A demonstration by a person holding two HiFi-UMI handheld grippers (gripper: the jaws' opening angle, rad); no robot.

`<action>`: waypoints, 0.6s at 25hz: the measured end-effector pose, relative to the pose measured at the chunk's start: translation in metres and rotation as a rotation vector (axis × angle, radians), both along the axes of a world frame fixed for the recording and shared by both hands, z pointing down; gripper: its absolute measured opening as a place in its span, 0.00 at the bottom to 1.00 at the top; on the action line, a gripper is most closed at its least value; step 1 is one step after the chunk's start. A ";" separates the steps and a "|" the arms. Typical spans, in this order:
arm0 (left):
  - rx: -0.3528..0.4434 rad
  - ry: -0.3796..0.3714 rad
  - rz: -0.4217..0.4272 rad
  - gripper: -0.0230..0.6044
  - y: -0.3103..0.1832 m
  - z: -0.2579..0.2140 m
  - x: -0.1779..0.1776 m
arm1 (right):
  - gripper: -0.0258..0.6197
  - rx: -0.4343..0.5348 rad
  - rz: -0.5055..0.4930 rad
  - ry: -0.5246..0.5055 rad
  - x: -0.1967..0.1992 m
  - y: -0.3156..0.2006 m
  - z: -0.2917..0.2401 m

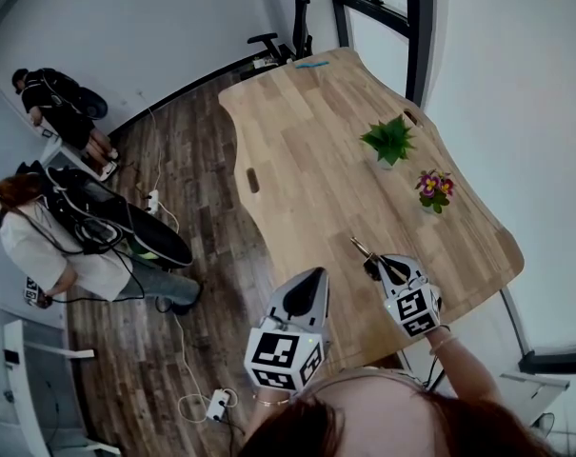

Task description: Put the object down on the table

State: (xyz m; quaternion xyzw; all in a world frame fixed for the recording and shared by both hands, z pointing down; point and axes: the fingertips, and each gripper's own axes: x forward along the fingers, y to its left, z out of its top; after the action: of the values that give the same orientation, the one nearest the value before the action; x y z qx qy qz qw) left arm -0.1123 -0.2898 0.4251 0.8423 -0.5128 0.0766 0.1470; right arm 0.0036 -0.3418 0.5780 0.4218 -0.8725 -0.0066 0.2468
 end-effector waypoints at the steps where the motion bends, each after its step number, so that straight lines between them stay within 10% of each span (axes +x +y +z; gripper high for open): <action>1: -0.001 -0.001 0.000 0.04 0.000 0.001 -0.001 | 0.04 0.000 -0.001 0.009 0.000 -0.001 0.004; 15: -0.015 -0.001 -0.012 0.04 -0.001 0.006 -0.008 | 0.04 -0.029 0.016 0.070 0.003 -0.008 0.040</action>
State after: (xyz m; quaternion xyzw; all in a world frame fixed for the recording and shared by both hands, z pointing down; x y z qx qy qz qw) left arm -0.1199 -0.2911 0.4311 0.8380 -0.5175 0.0799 0.1538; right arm 0.0064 -0.3496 0.6177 0.4244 -0.8600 -0.0066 0.2833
